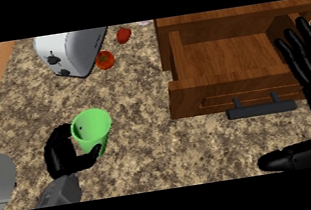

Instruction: Pick up the cup, place it into the drawer and close the drawer

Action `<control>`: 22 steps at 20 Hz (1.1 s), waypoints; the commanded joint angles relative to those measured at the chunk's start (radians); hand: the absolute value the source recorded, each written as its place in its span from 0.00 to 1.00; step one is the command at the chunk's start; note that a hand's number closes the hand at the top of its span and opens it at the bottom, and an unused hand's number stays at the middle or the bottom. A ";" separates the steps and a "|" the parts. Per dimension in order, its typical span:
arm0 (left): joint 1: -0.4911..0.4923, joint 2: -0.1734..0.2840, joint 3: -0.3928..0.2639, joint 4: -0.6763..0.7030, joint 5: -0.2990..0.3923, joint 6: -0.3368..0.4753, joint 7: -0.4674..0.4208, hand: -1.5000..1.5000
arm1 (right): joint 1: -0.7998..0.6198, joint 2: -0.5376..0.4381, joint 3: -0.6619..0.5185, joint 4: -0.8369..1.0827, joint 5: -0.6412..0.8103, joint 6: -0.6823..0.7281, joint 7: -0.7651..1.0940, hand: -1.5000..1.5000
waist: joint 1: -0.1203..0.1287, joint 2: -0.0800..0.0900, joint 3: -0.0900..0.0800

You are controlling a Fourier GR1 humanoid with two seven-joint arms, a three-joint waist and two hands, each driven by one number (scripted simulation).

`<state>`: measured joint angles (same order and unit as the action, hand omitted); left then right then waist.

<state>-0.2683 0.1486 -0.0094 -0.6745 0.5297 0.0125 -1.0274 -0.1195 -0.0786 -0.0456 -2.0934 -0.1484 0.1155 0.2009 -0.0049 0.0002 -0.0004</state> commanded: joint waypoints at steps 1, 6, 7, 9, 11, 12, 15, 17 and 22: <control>-0.040 0.067 -0.039 -0.051 -0.010 -0.193 0.023 1.00 | 0.004 -0.011 -0.009 0.039 0.017 0.012 -0.031 0.00 | 0.003 0.000 0.000; 0.005 0.082 -0.108 -0.249 -0.044 -0.177 0.117 1.00 | -0.010 -0.044 -0.061 0.029 -0.049 0.031 0.008 0.00 | 0.012 -0.004 0.002; 0.005 0.066 -0.126 -0.265 -0.064 -0.154 0.125 1.00 | 0.006 0.023 0.023 0.028 0.043 -0.017 -0.029 0.00 | 0.012 -0.003 0.001; -0.001 0.088 -0.128 -0.344 -0.053 -0.153 0.207 1.00 | 0.019 -0.030 -0.061 0.003 -0.045 0.019 0.002 0.00 | 0.008 -0.004 0.001; -0.013 0.062 -0.149 -0.460 -0.043 -0.105 0.298 1.00 | 0.009 -0.017 -0.006 -0.005 -0.021 0.017 0.028 0.00 | 0.011 -0.005 0.001; -0.032 0.056 -0.149 -0.488 -0.054 -0.077 0.310 1.00 | 0.042 -0.039 -0.061 0.010 -0.069 0.054 -0.015 0.00 | 0.007 -0.004 0.001; -0.061 0.030 -0.140 -0.580 -0.031 -0.026 0.431 1.00 | 0.024 -0.017 -0.019 -0.021 -0.025 0.015 0.023 0.00 | 0.006 -0.002 0.001; -0.060 0.012 -0.153 -0.630 -0.052 -0.008 0.464 1.00 | 0.010 -0.022 -0.026 0.011 -0.026 0.021 0.014 0.00 | 0.006 -0.001 0.001; -0.171 0.030 -0.124 -0.743 -0.062 0.085 0.638 1.00 | 0.021 -0.067 -0.112 0.014 -0.087 0.061 -0.019 0.00 | 0.002 -0.001 0.001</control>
<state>-0.3683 0.1707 -0.1559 -1.3609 0.4730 0.0584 -0.4920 -0.0954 -0.1108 -0.1052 -2.0768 -0.1929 0.1486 0.1877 0.0008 -0.0020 0.0005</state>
